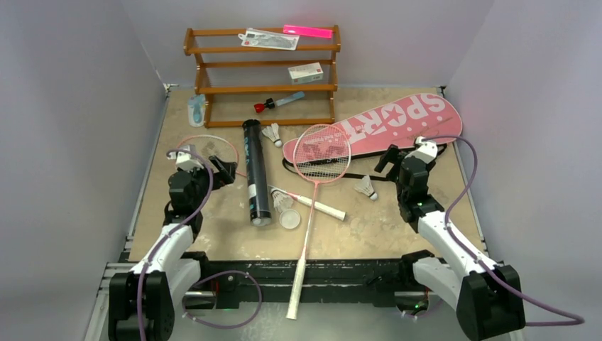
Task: Pack up the badminton gear
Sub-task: Adjust the shuttle tube at the center of the board.
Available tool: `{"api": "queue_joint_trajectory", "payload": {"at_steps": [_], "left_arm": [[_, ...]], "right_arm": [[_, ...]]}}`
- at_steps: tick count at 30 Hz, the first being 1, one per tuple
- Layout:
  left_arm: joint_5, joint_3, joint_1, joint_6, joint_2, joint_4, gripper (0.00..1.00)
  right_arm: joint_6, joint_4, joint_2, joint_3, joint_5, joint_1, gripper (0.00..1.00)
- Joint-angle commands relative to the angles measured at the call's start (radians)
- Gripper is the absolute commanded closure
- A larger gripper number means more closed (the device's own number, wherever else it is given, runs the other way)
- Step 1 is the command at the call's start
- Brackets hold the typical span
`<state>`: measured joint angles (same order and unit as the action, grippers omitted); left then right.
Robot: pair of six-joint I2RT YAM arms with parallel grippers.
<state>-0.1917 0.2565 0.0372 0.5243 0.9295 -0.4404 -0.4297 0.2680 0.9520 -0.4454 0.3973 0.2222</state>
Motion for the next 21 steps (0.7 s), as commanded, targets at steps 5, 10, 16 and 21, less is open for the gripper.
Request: {"api": "queue_joint_trajectory", "payload": {"at_steps": [5,10,16,21], "left_arm": [[-0.058,-0.068,0.001,0.012,-0.115,-0.091,0.0],[0.065,-0.095,0.001,0.011,-0.267,-0.002,0.0],[-0.067,-0.082,0.001,0.034,-0.107,-0.132,0.0],[-0.09,0.003,0.001,0.081,0.066,-0.124,0.0]], "right_arm": [[-0.004,0.024,0.06,-0.036,-0.052,0.0,0.01],[0.005,0.024,0.071,-0.042,-0.07,0.0,0.01],[0.013,0.041,0.08,-0.044,-0.114,0.0,0.01],[0.023,0.045,0.086,-0.049,-0.124,0.0,0.01]]}}
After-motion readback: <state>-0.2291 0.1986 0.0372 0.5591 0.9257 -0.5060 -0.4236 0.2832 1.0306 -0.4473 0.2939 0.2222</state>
